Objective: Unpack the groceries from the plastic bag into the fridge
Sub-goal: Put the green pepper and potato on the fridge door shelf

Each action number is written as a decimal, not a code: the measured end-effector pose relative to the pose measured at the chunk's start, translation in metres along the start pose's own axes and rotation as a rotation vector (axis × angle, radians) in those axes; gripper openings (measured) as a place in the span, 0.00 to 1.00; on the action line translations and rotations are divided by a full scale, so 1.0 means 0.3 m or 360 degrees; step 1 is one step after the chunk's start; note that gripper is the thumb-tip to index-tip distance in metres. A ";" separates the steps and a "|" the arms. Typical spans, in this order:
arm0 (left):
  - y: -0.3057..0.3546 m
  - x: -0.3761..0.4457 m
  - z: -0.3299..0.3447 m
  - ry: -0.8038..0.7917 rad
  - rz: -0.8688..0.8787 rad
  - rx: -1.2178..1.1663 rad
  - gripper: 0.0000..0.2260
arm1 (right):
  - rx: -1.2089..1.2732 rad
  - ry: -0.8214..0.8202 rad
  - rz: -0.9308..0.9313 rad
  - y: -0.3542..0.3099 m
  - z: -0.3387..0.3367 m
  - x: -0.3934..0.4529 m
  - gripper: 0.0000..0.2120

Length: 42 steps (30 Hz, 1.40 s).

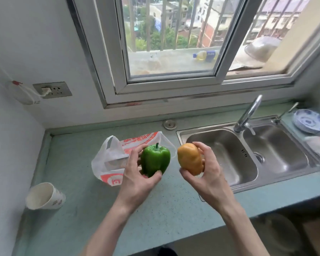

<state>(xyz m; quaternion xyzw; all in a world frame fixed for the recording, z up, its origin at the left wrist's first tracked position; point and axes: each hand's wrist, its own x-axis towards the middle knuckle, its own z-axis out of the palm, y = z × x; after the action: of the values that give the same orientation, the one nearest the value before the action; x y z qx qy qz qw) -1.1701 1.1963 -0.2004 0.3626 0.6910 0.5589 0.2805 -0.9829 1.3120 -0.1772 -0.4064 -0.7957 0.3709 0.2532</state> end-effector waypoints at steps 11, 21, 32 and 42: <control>0.181 -0.141 0.287 -0.0454 0.0273 -0.0013 0.33 | 0.0126 0.0556 0.0294 0.060 -0.293 -0.353 0.37; 0.373 -0.358 0.702 -0.0971 0.0416 -0.0177 0.28 | 0.0231 0.1124 0.0553 0.174 -0.607 -0.781 0.29; 0.562 -0.869 1.209 -0.1392 0.0567 -0.0227 0.30 | 0.0113 0.1615 0.0671 0.331 -0.981 -1.370 0.31; 0.720 -1.449 1.688 -0.1720 0.0690 -0.0336 0.29 | -0.0047 0.1981 0.0862 0.493 -1.291 -2.027 0.31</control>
<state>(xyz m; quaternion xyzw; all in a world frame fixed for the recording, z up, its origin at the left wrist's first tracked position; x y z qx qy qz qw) -0.4759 1.1546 -0.1078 0.6988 0.3009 0.4052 0.5068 -0.3129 1.0118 -0.1255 -0.7326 -0.3768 0.1073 0.5566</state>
